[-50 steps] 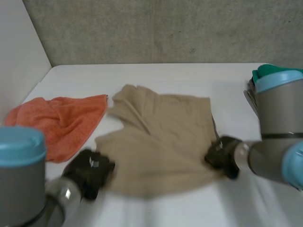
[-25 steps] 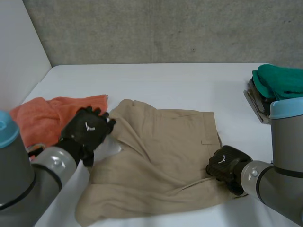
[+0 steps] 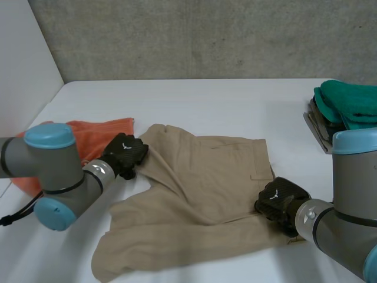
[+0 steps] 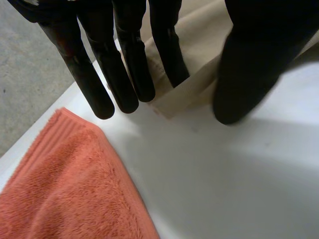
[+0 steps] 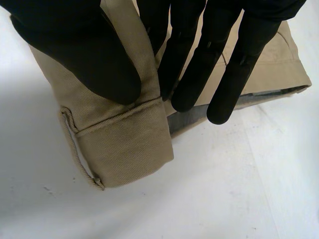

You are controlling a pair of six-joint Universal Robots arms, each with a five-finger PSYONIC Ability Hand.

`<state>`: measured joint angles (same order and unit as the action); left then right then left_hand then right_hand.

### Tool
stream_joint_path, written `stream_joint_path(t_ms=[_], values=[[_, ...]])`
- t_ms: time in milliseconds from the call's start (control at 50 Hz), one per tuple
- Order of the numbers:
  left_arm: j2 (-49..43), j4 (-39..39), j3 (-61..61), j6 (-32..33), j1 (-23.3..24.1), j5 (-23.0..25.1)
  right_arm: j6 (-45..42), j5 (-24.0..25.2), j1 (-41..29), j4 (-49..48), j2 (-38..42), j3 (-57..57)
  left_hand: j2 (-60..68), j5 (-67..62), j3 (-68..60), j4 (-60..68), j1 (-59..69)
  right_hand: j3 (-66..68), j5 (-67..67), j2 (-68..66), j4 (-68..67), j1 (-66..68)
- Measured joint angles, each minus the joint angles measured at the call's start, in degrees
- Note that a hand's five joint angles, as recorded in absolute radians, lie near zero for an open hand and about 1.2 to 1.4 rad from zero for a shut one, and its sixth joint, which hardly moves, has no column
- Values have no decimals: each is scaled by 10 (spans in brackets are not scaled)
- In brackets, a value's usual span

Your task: Fold the laundry.

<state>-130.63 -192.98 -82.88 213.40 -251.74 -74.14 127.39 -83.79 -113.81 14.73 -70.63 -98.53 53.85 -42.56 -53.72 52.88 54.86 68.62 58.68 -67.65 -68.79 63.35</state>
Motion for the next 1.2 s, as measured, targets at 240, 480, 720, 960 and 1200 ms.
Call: stream_joint_path(t_ms=[240,480,720,960,1200], values=[[-20,8,32,5,12,-95,21,0,-1,-8,-2,-1,146,-138,-144,158,109,0,0,0,0,0],[59,102,-21,53,67,-214,23,-1,-3,-9,0,5,90,-106,-94,104,83,0,0,0,0,0],[145,108,-40,46,71,-208,41,-1,-3,-27,3,7,-340,336,337,-336,-360,0,0,0,0,0],[324,175,-213,-16,69,-160,53,-2,4,-47,2,10,-339,333,337,-335,-357,0,0,0,0,0],[332,234,-300,-38,65,-74,51,-5,4,-45,-2,10,-92,90,103,-92,-87,0,0,0,0,0]])
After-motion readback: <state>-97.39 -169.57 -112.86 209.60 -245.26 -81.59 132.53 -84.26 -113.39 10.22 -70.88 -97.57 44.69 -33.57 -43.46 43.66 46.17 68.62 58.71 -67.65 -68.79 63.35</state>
